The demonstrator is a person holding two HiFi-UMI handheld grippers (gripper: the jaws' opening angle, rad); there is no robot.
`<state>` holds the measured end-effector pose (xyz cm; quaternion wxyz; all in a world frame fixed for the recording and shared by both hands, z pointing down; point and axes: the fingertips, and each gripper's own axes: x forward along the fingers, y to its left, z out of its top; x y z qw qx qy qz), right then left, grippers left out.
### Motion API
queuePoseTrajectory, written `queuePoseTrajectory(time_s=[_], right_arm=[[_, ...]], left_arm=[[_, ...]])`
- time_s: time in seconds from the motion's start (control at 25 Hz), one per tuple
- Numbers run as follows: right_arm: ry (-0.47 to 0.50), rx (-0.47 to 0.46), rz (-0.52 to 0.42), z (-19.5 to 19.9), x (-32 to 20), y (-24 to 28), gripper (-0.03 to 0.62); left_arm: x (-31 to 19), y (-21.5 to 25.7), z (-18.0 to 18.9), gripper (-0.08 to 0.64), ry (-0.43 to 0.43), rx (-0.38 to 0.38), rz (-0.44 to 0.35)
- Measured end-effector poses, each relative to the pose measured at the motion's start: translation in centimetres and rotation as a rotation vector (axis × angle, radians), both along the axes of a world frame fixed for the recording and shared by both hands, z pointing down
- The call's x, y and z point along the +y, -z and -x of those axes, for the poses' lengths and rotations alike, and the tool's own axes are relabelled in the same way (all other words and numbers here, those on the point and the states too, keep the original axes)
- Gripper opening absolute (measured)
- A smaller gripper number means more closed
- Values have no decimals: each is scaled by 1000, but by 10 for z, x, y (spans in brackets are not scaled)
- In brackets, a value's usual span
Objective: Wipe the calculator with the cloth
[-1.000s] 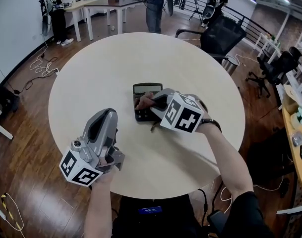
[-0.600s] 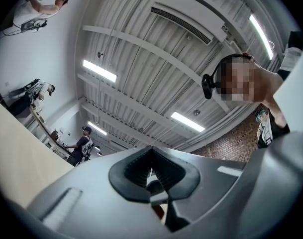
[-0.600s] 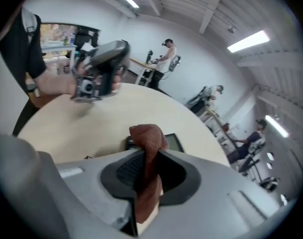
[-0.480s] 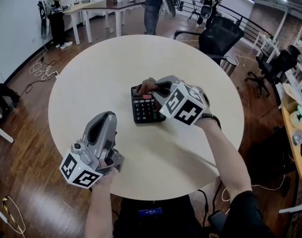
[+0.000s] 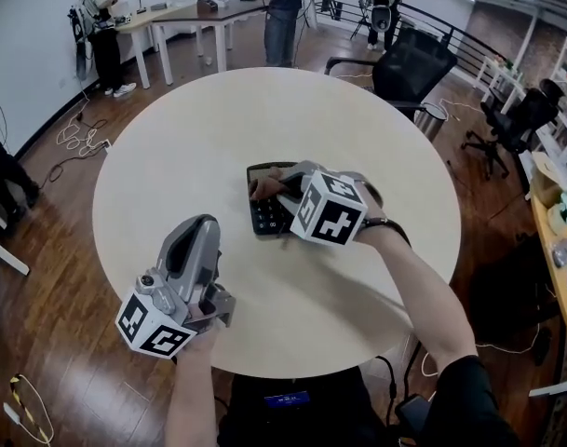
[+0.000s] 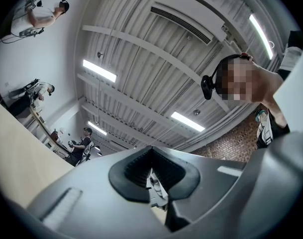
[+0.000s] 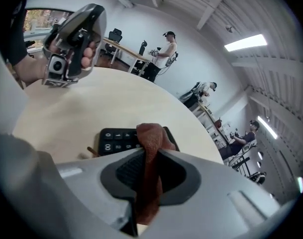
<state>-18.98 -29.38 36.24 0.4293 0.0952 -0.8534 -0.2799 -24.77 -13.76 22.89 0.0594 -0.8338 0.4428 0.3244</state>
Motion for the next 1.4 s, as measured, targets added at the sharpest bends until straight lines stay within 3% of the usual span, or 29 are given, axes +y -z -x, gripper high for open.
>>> queuePoseTrajectory(time_s=[0.32, 0.4, 0.48, 0.6, 0.68, 0.76, 0.96, 1.08, 1.32, 1.4], right_arm=[[194, 122, 136, -33, 83, -13, 51], [210, 116, 146, -35, 86, -7, 49], [146, 39, 109, -28, 64, 9, 51], [-36, -93, -19, -12, 1, 32, 51], [-123, -137, -74, -5, -33, 37, 51], [-146, -130, -74, 2, -48, 29, 51], [-48, -15, -32, 5, -20, 2, 51], [20, 23, 0, -5, 12, -4, 51], [194, 101, 164, -36, 87, -17, 51], [196, 91, 168, -43, 86, -11, 51]], left_arm=[[1, 1, -2, 3, 4, -16, 4], [1, 1, -3, 3, 3, -19, 6], [1, 0, -2, 3, 1, -18, 7], [1, -1, 1, 3, 2, -12, 7], [0, -1, 1, 3, 1, -10, 7], [0, -2, 0, 3, 1, -10, 9], [-1, -2, -1, 3, -1, -11, 8], [-1, -1, -2, 3, 1, -15, 6], [-1, -1, 0, 3, 2, -17, 8], [-1, -1, 0, 3, 2, -23, 8]])
